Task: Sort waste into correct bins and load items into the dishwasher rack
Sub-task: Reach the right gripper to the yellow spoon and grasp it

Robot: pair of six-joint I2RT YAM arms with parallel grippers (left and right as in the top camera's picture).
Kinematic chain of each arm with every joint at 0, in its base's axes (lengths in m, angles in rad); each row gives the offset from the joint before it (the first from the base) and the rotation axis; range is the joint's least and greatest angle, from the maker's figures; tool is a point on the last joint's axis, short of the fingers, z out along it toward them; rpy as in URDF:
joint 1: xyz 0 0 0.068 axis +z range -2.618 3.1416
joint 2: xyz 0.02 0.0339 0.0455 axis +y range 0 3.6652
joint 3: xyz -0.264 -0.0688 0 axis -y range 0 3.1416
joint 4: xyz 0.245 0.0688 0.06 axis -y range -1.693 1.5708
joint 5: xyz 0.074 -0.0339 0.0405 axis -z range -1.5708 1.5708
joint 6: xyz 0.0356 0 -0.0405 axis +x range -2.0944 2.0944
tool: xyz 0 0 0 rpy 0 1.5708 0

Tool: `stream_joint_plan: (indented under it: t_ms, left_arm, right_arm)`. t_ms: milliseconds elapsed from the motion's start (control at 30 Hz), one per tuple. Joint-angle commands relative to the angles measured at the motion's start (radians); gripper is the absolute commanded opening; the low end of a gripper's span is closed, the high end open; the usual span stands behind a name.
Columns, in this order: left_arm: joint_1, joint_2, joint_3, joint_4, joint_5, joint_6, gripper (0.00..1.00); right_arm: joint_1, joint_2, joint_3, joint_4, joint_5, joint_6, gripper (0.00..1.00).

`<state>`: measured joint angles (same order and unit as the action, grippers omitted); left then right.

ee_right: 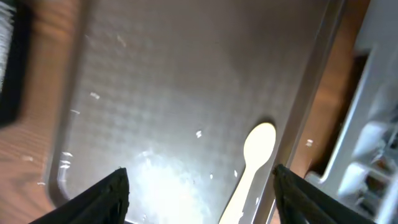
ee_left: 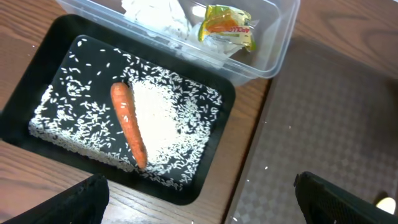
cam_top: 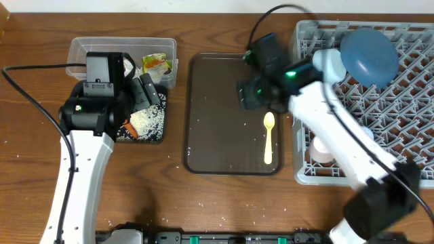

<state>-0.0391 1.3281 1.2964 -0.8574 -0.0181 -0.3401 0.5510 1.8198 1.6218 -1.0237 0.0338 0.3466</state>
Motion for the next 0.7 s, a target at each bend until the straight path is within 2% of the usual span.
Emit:
stream_joint_plan:
  t_ms: [0, 133, 400, 533, 667]
  left_arm:
    - [0.005, 0.017, -0.006, -0.004, -0.066, 0.005, 0.98]
    - [0.005, 0.018, -0.012, -0.004, -0.074, 0.005, 0.98]
    - [0.005, 0.018, -0.014, -0.005, -0.074, 0.005, 0.98]
    - [0.004, 0.018, -0.014, -0.005, -0.073, 0.005, 0.98]
    - [0.004, 0.018, -0.014, -0.005, -0.073, 0.005, 0.98]
  right_arm:
    - [0.023, 0.070, 0.001, -0.017, 0.093, 0.087, 0.73]
    - [0.024, 0.140, 0.001, -0.071, 0.127, 0.103, 0.72]
    - [0.024, 0.209, -0.002, -0.167, 0.128, 0.110, 0.61]
    - [0.023, 0.212, -0.044, -0.146, 0.128, 0.110, 0.51]
    - [0.014, 0.212, -0.109, -0.111, 0.127, 0.123, 0.46]
